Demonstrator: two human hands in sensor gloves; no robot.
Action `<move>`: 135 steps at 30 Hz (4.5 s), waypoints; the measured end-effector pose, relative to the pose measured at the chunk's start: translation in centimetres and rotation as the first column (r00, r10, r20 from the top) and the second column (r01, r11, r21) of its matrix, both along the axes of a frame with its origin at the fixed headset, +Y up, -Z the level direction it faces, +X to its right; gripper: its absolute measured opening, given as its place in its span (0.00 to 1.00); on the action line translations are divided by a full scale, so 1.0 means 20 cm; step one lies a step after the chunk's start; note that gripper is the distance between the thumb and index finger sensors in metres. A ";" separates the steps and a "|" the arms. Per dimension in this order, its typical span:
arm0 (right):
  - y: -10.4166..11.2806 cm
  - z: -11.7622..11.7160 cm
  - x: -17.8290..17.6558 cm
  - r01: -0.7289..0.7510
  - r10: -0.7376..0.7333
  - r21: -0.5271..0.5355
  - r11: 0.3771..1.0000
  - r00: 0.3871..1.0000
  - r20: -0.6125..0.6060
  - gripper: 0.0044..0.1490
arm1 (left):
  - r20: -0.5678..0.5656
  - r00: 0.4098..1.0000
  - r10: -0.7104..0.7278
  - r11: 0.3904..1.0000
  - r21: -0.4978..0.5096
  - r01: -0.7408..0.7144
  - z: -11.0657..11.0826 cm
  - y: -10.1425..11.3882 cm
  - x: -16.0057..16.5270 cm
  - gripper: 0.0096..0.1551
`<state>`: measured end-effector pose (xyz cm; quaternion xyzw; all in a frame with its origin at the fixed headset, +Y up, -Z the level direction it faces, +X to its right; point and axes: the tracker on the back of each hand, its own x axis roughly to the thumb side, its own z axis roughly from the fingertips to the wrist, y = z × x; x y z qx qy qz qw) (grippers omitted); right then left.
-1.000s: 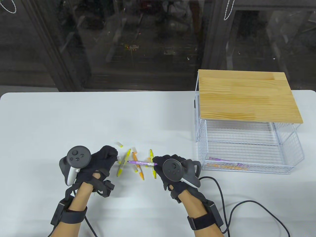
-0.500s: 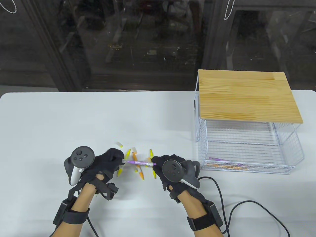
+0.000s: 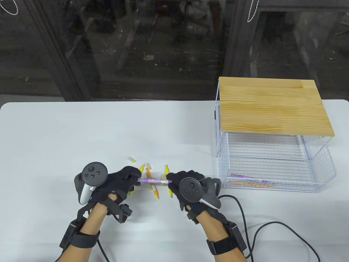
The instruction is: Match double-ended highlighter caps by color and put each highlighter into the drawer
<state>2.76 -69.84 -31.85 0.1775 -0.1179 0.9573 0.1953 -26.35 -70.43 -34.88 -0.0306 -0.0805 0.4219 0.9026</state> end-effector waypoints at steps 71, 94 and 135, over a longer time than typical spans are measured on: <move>0.40 0.17 0.24 -0.062 0.004 0.331 0.941 0.985 0.171 0.28 | -0.208 0.879 -0.428 0.815 0.331 0.475 0.07 0.17 -0.01 0.25; 0.39 0.11 0.81 -0.078 -0.059 0.234 0.969 0.849 0.526 0.28 | -0.206 0.876 -0.436 0.813 0.326 0.482 0.07 0.17 -0.02 0.25; 0.34 0.09 0.82 -0.022 -0.120 0.250 0.968 0.835 0.536 0.29 | -0.196 0.879 -0.434 0.828 0.296 0.475 0.07 0.17 -0.02 0.25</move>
